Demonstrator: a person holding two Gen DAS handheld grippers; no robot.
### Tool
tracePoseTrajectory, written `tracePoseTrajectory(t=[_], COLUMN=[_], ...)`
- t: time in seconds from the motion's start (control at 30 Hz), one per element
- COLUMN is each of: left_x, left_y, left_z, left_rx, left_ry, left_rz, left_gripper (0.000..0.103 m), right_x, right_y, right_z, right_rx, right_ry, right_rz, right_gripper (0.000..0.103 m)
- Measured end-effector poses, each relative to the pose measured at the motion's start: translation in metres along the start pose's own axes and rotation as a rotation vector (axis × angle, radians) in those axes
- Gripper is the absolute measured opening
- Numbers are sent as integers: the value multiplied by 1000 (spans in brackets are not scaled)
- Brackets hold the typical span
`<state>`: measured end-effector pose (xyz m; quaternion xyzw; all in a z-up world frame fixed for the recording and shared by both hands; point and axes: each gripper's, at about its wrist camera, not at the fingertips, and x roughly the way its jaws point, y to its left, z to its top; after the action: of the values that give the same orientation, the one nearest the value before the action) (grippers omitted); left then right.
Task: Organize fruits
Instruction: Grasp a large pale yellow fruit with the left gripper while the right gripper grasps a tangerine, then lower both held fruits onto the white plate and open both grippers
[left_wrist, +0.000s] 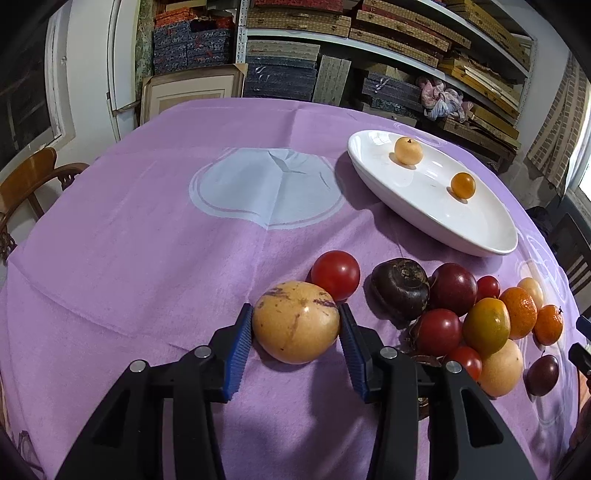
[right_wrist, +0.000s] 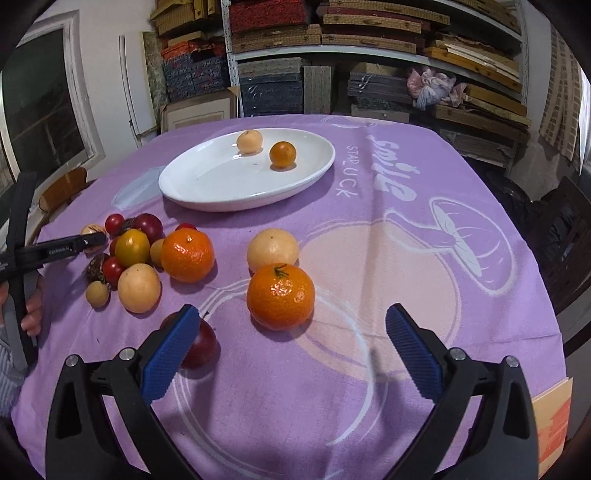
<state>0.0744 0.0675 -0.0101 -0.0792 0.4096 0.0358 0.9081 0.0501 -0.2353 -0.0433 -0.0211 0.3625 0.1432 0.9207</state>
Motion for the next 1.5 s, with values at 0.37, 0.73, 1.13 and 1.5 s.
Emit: tracePoseTrajectory(t=[0.37,0.73,1.13,1.5], left_x=[0,3,-17,-15], left_y=[2,7,-5,-69], left_z=[-1,-1,-3,68], left_rx=[-1,1,45,94], left_ry=[1,13,-92,-111], left_rz=[3,2,25,-58], left_gripper=[47,47,46,46], right_x=[30,48,27,42], right_y=[12,5,0,38], right_z=[4,12,11,97], right_rx=[-53,-1,31,-55], right_ry=[48,108,14,-30], right_rz=[-41,1,-15,14], right_gripper=[67,47,45,45])
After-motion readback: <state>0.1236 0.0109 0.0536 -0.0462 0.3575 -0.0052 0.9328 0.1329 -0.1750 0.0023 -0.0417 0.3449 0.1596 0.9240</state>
